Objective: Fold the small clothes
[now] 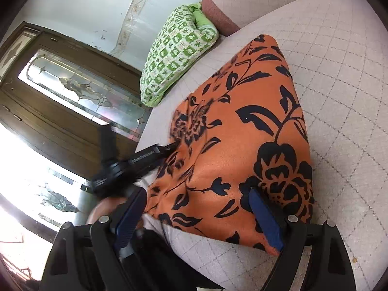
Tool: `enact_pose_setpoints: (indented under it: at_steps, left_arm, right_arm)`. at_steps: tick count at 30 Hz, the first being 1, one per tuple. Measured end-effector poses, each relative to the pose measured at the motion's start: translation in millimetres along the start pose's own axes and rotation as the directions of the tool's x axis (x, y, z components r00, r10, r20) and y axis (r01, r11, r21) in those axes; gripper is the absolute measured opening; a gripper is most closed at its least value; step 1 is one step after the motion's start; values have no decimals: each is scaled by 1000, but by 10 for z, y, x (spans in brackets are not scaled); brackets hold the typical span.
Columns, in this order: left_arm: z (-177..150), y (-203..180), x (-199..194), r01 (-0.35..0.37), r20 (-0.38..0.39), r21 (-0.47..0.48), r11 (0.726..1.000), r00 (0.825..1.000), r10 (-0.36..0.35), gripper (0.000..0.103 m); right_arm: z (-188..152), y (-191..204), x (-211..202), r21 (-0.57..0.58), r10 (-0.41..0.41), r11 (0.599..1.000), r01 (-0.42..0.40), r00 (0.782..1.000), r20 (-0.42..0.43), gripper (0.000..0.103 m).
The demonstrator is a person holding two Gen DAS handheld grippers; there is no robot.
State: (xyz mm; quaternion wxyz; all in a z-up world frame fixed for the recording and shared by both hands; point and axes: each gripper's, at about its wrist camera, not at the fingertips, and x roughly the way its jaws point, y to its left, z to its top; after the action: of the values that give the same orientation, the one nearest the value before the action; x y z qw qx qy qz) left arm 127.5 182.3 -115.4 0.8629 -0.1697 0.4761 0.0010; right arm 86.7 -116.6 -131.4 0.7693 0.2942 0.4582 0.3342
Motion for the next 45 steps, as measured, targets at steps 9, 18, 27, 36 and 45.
enact_pose_setpoints:
  at_steps: [9, 18, 27, 36, 45]
  left_arm:
    - [401, -243, -84, -3, 87, 110, 994, 996, -7, 47]
    - [395, -334, -296, -123, 127, 131, 984, 986, 106, 42]
    - [-231, -896, -242, -123, 139, 318, 940, 987, 82, 55]
    - [-379, -685, 55, -142, 135, 317, 938, 985, 104, 54]
    - [-434, -670, 85, -142, 162, 336, 931, 982, 92, 54]
  right_arm:
    - [-21, -71, 18, 14, 26, 1000, -27, 1000, 9, 88]
    - [39, -92, -125, 68, 55, 996, -56, 998, 14, 88]
    - [273, -737, -461, 324, -24, 946, 0, 997, 71, 90]
    - [251, -397, -136, 197, -103, 973, 116, 992, -77, 31]
    - [219, -521, -372, 208, -75, 975, 77, 997, -14, 74]
